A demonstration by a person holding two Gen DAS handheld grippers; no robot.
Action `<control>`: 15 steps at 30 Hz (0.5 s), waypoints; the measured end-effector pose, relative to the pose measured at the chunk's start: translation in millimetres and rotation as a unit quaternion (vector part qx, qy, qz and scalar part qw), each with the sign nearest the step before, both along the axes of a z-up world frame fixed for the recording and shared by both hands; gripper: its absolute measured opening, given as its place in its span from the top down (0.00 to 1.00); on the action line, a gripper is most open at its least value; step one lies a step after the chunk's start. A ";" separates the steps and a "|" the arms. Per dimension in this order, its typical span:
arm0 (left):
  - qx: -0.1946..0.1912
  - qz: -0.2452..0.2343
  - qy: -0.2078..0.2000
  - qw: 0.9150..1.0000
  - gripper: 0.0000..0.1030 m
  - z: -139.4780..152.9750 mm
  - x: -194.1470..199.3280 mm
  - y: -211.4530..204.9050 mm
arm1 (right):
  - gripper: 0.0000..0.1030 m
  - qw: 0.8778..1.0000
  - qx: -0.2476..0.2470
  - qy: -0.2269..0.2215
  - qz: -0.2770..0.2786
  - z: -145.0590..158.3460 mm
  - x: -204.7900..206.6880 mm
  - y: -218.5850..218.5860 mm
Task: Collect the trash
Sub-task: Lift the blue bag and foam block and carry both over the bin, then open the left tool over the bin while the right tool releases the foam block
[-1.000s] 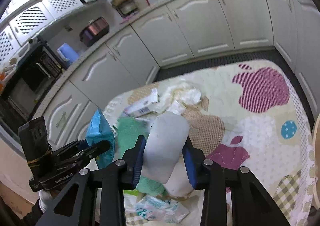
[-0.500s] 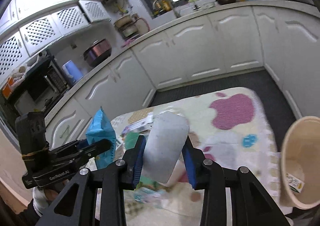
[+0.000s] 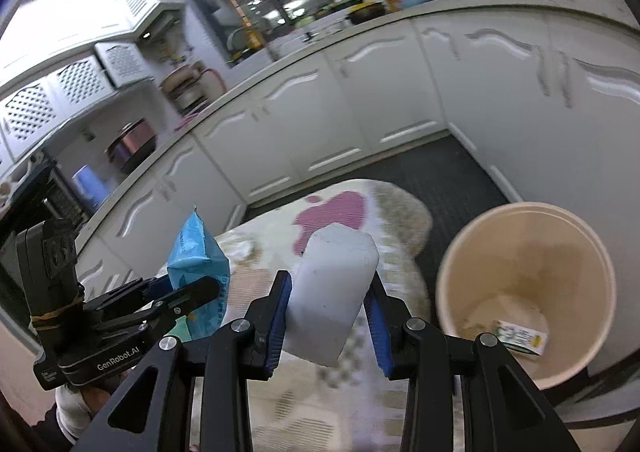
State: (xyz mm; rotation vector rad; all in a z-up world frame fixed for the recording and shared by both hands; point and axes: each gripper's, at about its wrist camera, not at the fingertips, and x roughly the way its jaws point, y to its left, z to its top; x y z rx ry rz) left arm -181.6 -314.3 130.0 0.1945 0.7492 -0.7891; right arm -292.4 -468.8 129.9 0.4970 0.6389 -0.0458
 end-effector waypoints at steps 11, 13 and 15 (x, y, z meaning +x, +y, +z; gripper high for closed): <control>0.015 -0.049 0.028 0.998 0.61 -22.0 -3.1 -83.8 | 0.66 0.997 0.000 0.032 -0.072 -27.0 -32.5 -60.6; 0.017 -0.058 0.041 0.997 0.61 -29.1 -1.8 -99.9 | 0.66 0.995 -0.003 0.042 -0.087 -34.7 -38.8 -72.3; 0.016 -0.068 0.055 0.996 0.61 -36.0 -1.0 -114.2 | 0.66 0.993 -0.003 0.053 -0.102 -42.4 -43.1 -82.6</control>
